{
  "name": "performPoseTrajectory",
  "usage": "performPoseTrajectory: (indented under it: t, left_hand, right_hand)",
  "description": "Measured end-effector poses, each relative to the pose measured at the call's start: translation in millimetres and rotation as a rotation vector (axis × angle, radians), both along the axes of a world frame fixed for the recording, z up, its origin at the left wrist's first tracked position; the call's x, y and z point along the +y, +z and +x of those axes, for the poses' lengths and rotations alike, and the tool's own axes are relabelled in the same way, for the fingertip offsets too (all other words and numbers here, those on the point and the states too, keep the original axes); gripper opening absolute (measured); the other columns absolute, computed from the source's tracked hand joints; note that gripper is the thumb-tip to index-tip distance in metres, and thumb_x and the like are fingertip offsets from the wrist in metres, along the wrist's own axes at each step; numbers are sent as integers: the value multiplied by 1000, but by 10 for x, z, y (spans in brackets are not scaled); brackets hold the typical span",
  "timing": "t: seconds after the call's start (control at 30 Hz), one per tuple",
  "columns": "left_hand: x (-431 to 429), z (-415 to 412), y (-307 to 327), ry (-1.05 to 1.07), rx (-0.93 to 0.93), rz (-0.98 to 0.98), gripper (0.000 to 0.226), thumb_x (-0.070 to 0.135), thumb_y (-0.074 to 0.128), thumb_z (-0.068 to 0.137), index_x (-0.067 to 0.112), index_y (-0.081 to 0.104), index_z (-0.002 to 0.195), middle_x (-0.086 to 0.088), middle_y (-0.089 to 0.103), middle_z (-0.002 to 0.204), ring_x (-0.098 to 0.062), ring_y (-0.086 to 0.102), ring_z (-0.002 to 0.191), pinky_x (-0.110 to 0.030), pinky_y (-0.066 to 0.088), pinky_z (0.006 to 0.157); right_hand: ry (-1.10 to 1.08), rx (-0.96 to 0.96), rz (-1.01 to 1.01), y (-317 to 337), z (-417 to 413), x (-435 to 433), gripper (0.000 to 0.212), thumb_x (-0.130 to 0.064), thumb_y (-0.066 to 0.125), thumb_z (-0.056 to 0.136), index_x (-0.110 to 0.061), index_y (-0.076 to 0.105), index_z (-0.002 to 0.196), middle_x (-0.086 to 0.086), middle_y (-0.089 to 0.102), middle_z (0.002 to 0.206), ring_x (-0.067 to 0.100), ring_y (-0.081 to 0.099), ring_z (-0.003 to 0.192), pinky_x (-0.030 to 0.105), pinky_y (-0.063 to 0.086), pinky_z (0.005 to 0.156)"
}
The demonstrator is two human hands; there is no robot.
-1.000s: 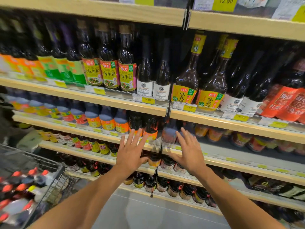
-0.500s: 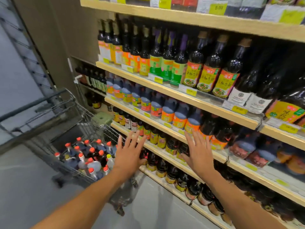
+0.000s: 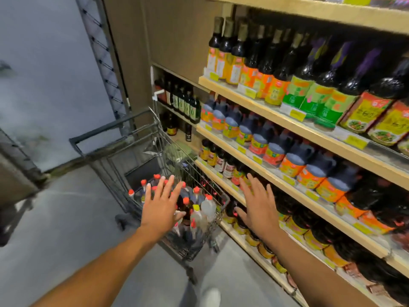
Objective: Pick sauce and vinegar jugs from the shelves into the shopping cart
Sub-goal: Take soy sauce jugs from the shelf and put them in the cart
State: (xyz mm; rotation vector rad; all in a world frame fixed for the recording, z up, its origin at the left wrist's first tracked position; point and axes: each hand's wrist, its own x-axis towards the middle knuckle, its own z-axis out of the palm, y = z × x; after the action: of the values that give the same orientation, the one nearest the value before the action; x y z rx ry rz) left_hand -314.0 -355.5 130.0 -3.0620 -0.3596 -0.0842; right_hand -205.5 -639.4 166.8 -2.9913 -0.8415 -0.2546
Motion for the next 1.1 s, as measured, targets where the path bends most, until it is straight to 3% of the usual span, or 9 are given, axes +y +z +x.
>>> performPoseTrajectory:
  t: [0.43, 0.57, 0.67, 0.73, 0.77, 0.83, 0.87, 1.0, 1.1]
  left_hand:
    - [1337, 735, -317, 169, 111, -16, 102, 75, 59, 81, 31, 14, 161, -2, 9, 170, -29, 6, 157, -61, 11, 122]
    - [1567, 927, -417, 192, 160, -77, 101, 74, 57, 84, 32, 8, 161, 0, 2, 170, -27, 1, 157, -58, 7, 123]
    - [1753, 1067, -530, 194, 184, -111, 102, 74, 55, 85, 33, 2, 161, 0, -3, 170, -26, -3, 157, -57, 5, 124]
    - [1906, 1204, -607, 192, 233, -134, 101, 74, 52, 87, 33, -5, 161, 1, -8, 170, -26, -7, 157, -55, 2, 124]
    - [1992, 1279, -650, 182, 258, -142, 101, 74, 51, 88, 32, -7, 160, 1, -9, 170, -26, -9, 157, -55, 2, 125]
    - [2178, 1439, -746, 155, 299, -155, 103, 74, 51, 88, 31, -8, 160, 1, -10, 170, -25, -9, 156, -55, 3, 125]
    - [2278, 1520, -809, 139, 315, -165, 103, 74, 51, 88, 31, -9, 160, 1, -10, 170, -25, -9, 156, -55, 4, 125]
    - [2722, 1845, -1040, 43, 384, -190, 103, 72, 52, 88, 30, -9, 160, 2, -10, 170, -24, -8, 157, -53, 5, 126]
    - [3030, 2064, -1197, -40, 426, -215, 102, 71, 53, 89, 29, -6, 161, 1, -7, 170, -25, -4, 157, -51, 9, 126]
  right_hand:
    - [210, 207, -29, -642, 1172, 1624, 95, -49, 78, 81, -22, 32, 158, 7, 30, 164, 28, 31, 151, 55, 24, 122]
    - [246, 285, -22, -826, 1421, 2054, 92, -51, 66, 92, -25, 13, 163, 2, 8, 170, 24, 11, 157, 51, 7, 125]
    - [267, 340, -16, -984, 1512, 2339, 90, -53, 60, 95, -25, 7, 163, 1, 3, 171, 23, 8, 157, 47, 2, 125]
    - [252, 429, -3, -1061, 1566, 2527, 86, -53, 56, 95, -23, 12, 163, 4, 6, 170, 25, 13, 156, 46, 11, 127]
    - [245, 460, 28, -1128, 1598, 2617, 82, -50, 56, 93, -19, 23, 161, 9, 17, 168, 30, 24, 153, 48, 24, 124]
    - [187, 517, 89, -1292, 1696, 2783, 73, -44, 54, 87, -10, 43, 152, 18, 41, 156, 39, 50, 135, 48, 46, 106]
    - [136, 543, 78, -1341, 1724, 2870, 70, -40, 54, 87, -10, 45, 150, 17, 44, 153, 40, 54, 129, 46, 50, 101]
    - [-53, 663, 44, -1520, 1782, 3232, 62, -38, 60, 93, -27, 36, 149, 6, 40, 149, 34, 53, 127, 44, 50, 94]
    - [-167, 811, 7, -1721, 1785, 3448, 59, -42, 56, 96, -31, 33, 149, 3, 49, 143, 31, 59, 122, 49, 45, 101]
